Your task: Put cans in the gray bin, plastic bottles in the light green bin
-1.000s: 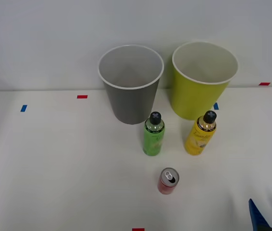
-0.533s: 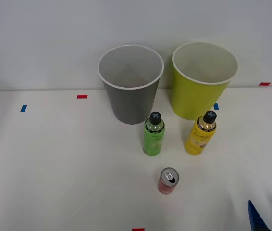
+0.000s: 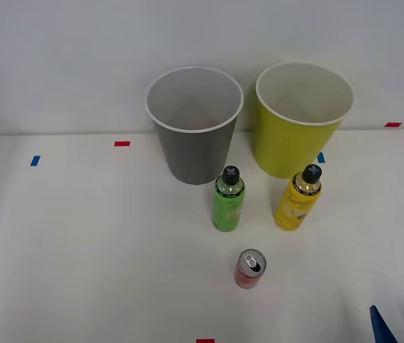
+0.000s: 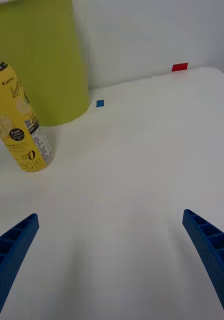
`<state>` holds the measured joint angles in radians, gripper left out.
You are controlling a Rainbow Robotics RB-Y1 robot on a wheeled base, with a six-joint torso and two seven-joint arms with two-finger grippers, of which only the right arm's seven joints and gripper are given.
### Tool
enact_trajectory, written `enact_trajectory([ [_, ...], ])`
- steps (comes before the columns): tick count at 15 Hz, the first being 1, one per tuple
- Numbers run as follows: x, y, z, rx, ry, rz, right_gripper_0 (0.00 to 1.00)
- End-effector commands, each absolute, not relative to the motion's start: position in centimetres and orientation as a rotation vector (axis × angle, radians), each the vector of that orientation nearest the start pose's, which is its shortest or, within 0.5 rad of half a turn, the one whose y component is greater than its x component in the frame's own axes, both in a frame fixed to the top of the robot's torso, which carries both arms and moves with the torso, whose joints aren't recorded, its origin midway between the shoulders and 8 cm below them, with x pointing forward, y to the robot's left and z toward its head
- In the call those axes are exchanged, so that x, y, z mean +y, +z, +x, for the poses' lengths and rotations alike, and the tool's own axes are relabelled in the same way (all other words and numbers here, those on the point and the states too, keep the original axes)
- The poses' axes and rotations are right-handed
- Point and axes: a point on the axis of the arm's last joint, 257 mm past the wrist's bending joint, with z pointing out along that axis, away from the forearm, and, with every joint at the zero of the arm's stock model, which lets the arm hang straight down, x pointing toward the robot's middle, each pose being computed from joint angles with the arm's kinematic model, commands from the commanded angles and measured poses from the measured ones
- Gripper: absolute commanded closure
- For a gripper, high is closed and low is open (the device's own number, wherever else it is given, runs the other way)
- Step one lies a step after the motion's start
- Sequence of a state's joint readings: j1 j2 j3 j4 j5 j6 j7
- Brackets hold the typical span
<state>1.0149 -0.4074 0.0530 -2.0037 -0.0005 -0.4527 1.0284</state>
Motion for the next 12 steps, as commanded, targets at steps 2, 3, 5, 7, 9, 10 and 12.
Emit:
enact_trajectory([
  [2, -31.4, -28.5, 20.7, 1.656, 0.341, 0.160, 0.00],
  [3, -31.3, -28.3, 20.5, 1.643, 0.347, 0.151, 0.00],
  [5, -31.7, -28.2, 20.3, 1.653, 0.296, 0.078, 0.00],
  [7, -32.3, -27.9, 20.2, 1.661, 0.291, 0.042, 0.00],
  [9, -32.5, -27.6, 20.6, 1.663, 0.291, -0.021, 0.00],
  [10, -32.3, -27.6, 20.9, 1.665, 0.307, -0.046, 0.00],
  [12, -31.7, -28.0, 21.6, 1.658, 0.341, -0.056, 0.00],
])
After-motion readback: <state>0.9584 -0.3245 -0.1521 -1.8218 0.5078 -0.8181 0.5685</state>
